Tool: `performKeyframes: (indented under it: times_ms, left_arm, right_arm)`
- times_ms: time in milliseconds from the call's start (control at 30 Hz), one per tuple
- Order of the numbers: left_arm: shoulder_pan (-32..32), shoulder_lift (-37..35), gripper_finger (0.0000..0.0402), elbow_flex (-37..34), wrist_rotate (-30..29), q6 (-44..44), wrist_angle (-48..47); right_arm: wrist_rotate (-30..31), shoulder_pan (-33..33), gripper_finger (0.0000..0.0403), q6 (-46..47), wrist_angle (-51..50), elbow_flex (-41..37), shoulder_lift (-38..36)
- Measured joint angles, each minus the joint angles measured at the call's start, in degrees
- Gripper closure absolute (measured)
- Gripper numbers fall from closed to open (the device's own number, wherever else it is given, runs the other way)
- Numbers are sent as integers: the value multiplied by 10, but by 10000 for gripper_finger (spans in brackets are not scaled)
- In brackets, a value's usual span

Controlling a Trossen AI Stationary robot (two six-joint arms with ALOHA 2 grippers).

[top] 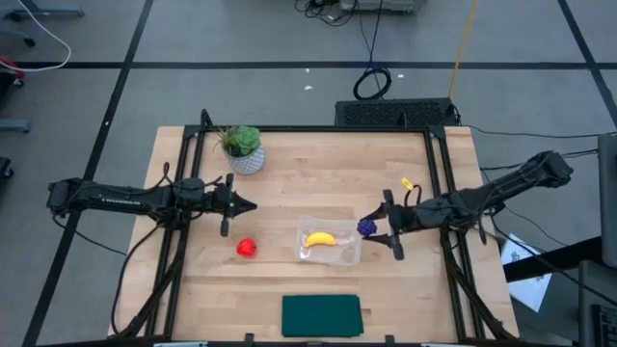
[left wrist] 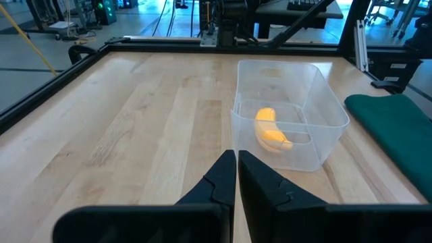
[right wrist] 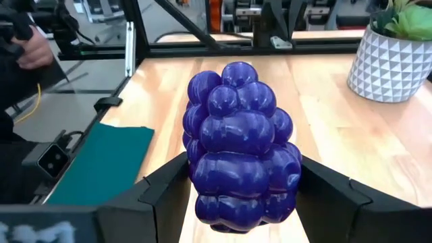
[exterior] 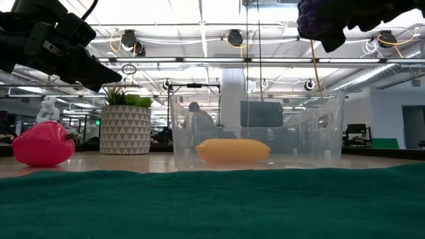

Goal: Pick and placing Produce into tupperware
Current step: Put the grapes into the transparent bin

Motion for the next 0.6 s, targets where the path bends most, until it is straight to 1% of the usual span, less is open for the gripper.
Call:
performKeyframes:
  times_ms: [233, 467, 600]
  left_arm:
    - [0, 0, 378, 0, 0, 0, 0]
    - [0, 0, 378, 0, 0, 0, 0]
    - [0, 0, 378, 0, 0, 0, 0]
  right_arm:
    - [0, 0, 181, -2, -26, 34, 26]
    - [-2, -14, 181, 10, -29, 35, 34]
    - [-45, -35, 181, 32, -30, 35, 34]
